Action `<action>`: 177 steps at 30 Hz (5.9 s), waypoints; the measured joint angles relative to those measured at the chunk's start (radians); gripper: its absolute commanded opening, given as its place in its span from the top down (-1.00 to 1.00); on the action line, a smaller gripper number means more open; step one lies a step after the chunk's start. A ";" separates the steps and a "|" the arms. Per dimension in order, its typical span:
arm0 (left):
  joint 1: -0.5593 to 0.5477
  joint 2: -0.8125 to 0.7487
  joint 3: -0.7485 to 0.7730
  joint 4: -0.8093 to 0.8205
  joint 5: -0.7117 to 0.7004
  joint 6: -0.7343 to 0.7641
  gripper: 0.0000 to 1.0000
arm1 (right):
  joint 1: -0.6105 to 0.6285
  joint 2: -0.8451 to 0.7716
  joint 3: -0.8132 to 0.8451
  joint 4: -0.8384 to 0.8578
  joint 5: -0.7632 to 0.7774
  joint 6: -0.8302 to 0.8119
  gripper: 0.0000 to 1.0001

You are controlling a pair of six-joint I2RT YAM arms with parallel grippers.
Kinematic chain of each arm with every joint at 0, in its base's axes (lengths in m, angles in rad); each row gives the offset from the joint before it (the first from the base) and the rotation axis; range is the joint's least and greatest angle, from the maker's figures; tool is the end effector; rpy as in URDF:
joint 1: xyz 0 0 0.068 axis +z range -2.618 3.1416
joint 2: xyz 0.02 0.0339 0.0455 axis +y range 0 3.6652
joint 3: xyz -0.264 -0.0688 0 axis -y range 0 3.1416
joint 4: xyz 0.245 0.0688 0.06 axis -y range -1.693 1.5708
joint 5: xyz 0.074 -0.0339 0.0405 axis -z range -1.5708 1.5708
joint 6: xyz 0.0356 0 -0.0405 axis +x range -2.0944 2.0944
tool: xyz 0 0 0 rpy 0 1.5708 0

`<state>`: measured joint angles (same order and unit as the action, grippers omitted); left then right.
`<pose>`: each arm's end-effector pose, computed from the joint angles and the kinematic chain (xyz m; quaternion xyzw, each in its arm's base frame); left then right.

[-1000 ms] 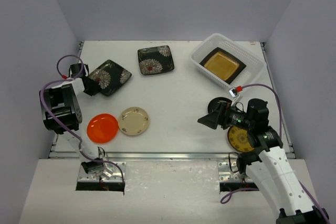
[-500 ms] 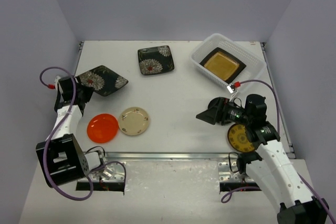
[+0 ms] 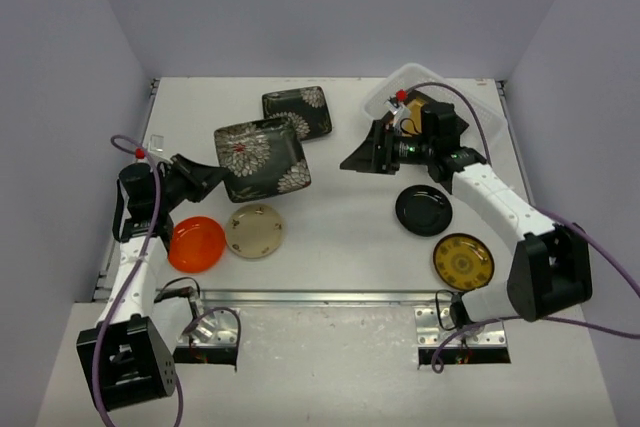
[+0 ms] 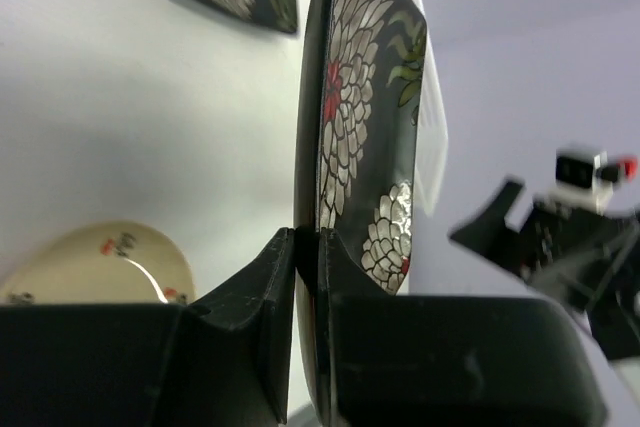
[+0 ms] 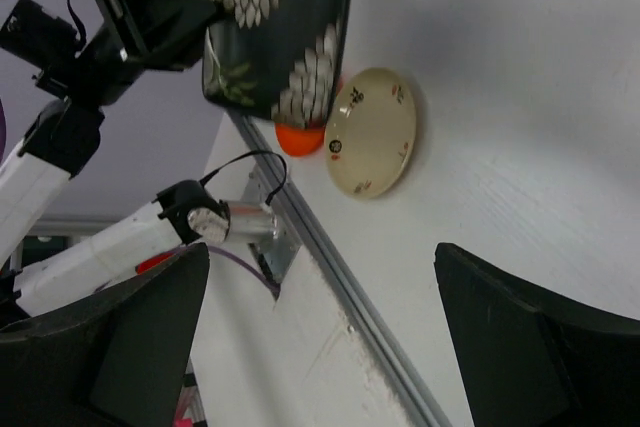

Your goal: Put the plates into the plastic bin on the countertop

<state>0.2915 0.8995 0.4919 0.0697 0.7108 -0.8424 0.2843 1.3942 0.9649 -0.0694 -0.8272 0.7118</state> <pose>0.1980 0.0352 0.2447 -0.2411 0.7533 -0.4206 0.4444 0.2878 0.1114 0.2791 -0.0336 0.8129 0.5270 0.2458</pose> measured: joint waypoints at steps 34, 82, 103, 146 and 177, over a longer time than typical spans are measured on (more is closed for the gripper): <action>-0.203 -0.160 0.319 -0.405 -0.272 0.365 -1.00 | -0.272 0.160 0.004 0.011 0.253 0.289 1.00; -0.379 -0.231 0.161 -0.463 -0.311 0.448 -1.00 | -0.470 0.712 0.892 -0.718 0.777 -0.031 -0.67; -0.382 0.901 0.783 -0.274 -0.476 0.248 -1.00 | -0.235 -0.422 -0.186 -0.241 0.225 -0.034 -0.98; -0.263 0.964 0.557 -0.028 -0.193 0.150 1.00 | -0.234 -0.796 -0.517 -0.101 -0.097 0.103 -0.98; -0.384 0.249 -0.039 0.235 0.107 -0.093 0.96 | 0.025 0.266 0.049 -0.095 -0.022 -0.170 1.00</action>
<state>-0.0925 1.1489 0.4528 0.3046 0.8178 -0.9358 0.3089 1.6598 1.0138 -0.1642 -0.8493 0.5422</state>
